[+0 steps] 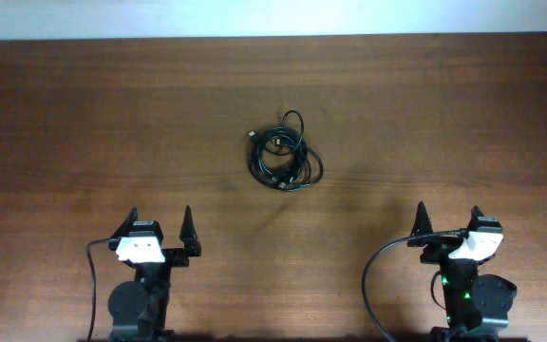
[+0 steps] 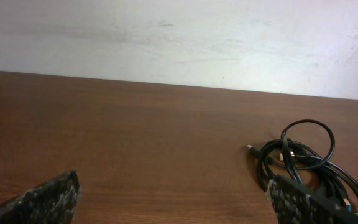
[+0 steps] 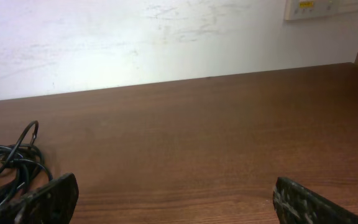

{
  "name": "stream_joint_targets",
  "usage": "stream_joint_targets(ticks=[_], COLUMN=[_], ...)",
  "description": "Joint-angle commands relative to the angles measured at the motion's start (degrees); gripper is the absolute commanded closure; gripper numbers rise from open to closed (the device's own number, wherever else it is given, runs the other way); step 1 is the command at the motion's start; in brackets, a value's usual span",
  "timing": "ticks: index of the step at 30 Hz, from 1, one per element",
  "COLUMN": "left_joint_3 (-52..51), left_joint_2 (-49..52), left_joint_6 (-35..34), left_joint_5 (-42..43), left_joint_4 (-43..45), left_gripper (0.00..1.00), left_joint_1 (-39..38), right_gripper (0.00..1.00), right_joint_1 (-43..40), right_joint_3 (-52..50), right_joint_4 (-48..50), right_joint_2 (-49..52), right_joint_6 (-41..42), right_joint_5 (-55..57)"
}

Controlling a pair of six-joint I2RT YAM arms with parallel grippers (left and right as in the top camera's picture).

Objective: Untangle cables

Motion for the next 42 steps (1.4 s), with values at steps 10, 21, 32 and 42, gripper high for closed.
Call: stream_joint_targets(ticks=[10, 21, 32, 42], left_joint_3=[-0.2, -0.2, 0.7, 72.5], left_joint_2=[-0.5, -0.5, -0.2, 61.5], left_joint_6=[0.9, 0.9, 0.5, 4.6], left_joint_5=[0.8, 0.8, 8.7, 42.0], left_joint_4=[-0.2, -0.2, -1.0, -48.7], left_gripper=[0.01, 0.01, 0.01, 0.01], left_joint_1=[-0.3, -0.3, -0.3, -0.3], right_gripper=[0.01, 0.01, 0.01, 0.01], right_joint_1=[-0.2, -0.2, -0.2, 0.8], right_joint_3=[-0.3, -0.3, -0.3, 47.5], right_joint_4=[-0.3, -0.3, 1.0, -31.6], right_joint_2=[-0.4, -0.4, 2.2, 50.8], right_joint_6=[0.4, 0.4, 10.2, 0.1], right_joint_5=[-0.5, -0.5, -24.3, -24.5])
